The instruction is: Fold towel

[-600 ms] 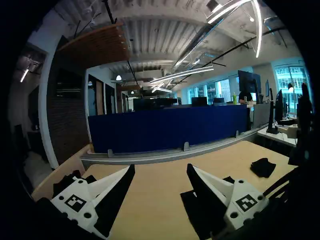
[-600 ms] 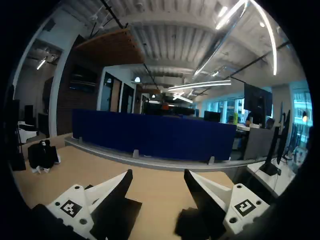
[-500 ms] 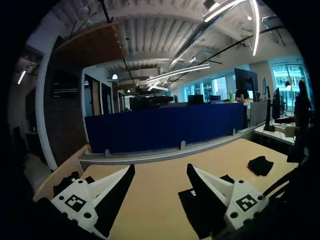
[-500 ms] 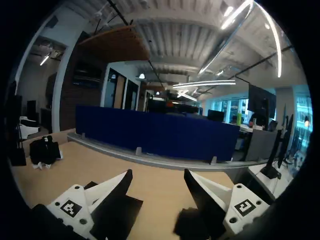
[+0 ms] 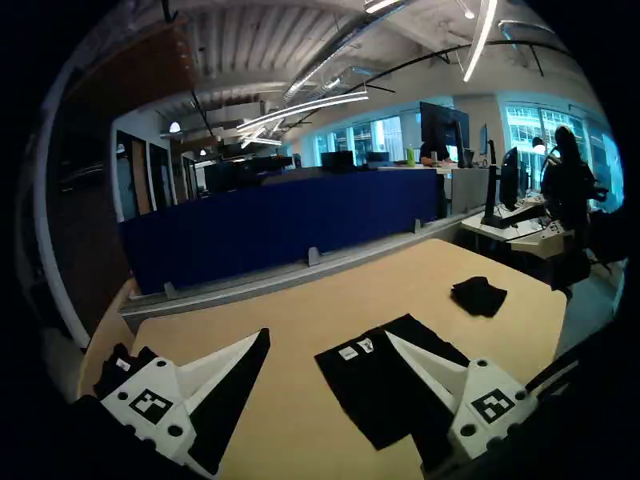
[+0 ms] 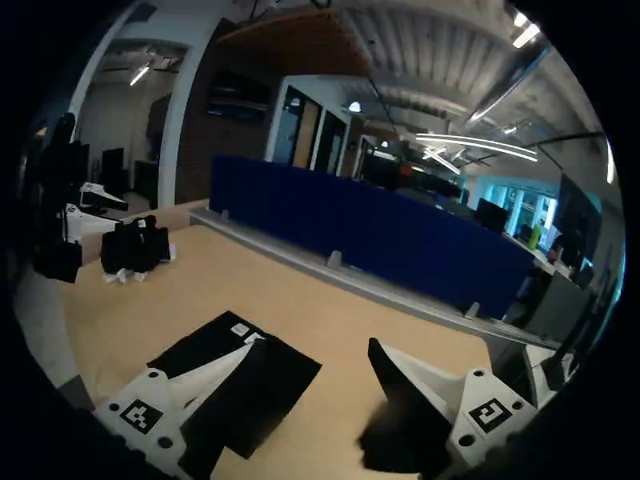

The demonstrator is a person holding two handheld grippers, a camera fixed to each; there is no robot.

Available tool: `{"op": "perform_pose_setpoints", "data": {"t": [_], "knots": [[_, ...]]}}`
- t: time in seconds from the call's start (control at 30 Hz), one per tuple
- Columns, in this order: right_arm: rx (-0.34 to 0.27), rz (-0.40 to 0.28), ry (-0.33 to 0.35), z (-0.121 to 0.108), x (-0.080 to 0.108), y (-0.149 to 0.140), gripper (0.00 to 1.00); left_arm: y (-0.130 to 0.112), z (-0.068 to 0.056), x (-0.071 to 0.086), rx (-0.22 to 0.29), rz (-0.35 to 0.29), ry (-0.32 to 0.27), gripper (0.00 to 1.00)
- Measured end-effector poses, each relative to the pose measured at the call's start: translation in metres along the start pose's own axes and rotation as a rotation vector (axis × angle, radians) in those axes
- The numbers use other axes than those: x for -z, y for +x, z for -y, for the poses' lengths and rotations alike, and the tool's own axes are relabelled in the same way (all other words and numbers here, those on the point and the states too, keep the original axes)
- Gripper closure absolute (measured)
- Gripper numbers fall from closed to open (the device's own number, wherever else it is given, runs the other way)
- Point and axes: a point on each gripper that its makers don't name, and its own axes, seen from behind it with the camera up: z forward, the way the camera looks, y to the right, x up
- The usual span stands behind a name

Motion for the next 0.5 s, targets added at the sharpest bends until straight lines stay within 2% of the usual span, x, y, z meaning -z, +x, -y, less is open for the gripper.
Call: {"op": "perform_pose_setpoints", "data": {"t": [0.27,0.5], "knots": [[0.043,0.08,0.084,0.016,-0.003,-0.014,0.0,-0.015,-0.023,-0.004,-0.024,0.08,-0.114,0.04],[0.036,0.125,0.129,0.028,-0.012,-0.038,0.0,-0.045,-0.033,-0.013,-0.047,0.133,-0.164,0.04]]}}
